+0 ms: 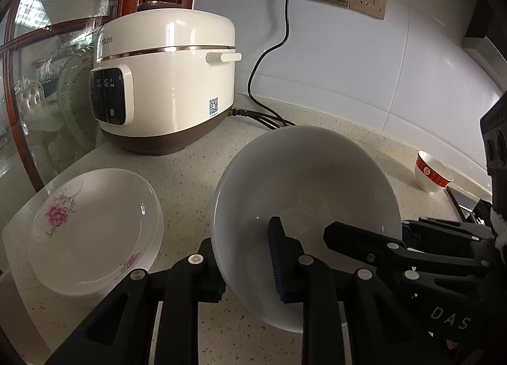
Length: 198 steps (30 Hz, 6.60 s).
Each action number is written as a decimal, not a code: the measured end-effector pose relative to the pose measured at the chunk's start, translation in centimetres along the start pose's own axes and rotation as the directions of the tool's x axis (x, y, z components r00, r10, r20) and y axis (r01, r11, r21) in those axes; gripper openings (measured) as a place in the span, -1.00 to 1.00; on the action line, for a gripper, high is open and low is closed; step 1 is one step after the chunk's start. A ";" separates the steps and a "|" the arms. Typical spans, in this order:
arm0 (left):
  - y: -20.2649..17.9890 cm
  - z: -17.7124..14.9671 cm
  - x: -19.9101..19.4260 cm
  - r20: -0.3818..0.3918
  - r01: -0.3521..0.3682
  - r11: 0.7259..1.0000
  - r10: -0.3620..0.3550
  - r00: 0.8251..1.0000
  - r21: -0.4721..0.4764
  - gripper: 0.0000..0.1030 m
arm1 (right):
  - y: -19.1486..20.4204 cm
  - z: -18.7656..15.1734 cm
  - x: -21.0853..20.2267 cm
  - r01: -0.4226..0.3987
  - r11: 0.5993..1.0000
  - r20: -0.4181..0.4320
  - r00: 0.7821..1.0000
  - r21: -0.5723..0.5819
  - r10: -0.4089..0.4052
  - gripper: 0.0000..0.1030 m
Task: Organize plates and bowls
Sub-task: 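Carry the pink-flower bowl with both grippers over the large bowl, then lower the bowl into the large bowl and open both grippers, then move both grippers to the red-and-white bowl by the stove, then close both grippers on the red-and-white bowl's rim, then carry the red-and-white bowl with both grippers over the nested bowls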
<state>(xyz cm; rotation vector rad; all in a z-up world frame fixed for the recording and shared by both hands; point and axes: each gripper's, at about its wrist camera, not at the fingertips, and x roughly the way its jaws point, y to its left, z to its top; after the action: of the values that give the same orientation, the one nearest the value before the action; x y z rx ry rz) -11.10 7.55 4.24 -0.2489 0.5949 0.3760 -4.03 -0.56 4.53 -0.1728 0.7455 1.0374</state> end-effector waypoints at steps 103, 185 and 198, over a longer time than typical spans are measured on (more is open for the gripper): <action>-28.0 7.9 23.7 -0.318 0.466 0.878 -0.476 0.820 -0.111 -0.70 | -28.2 -5.0 -11.4 0.256 0.536 0.042 0.876 0.804 -0.481 -0.43; -11.1 6.6 4.7 0.077 0.079 0.993 -0.072 0.994 -0.086 -0.65 | -13.5 0.5 -8.2 -0.082 0.880 0.126 0.992 0.469 0.025 -0.43; -9.0 6.5 2.1 0.096 -0.001 0.996 0.010 0.995 -0.090 -0.63 | -11.1 1.3 -7.7 -0.168 0.900 0.161 0.981 0.402 0.112 -0.43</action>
<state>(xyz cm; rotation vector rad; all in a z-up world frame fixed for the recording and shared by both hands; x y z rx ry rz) -2.62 2.16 9.29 -0.3137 0.4844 0.4183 3.59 -11.27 8.13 0.3200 0.8469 0.9921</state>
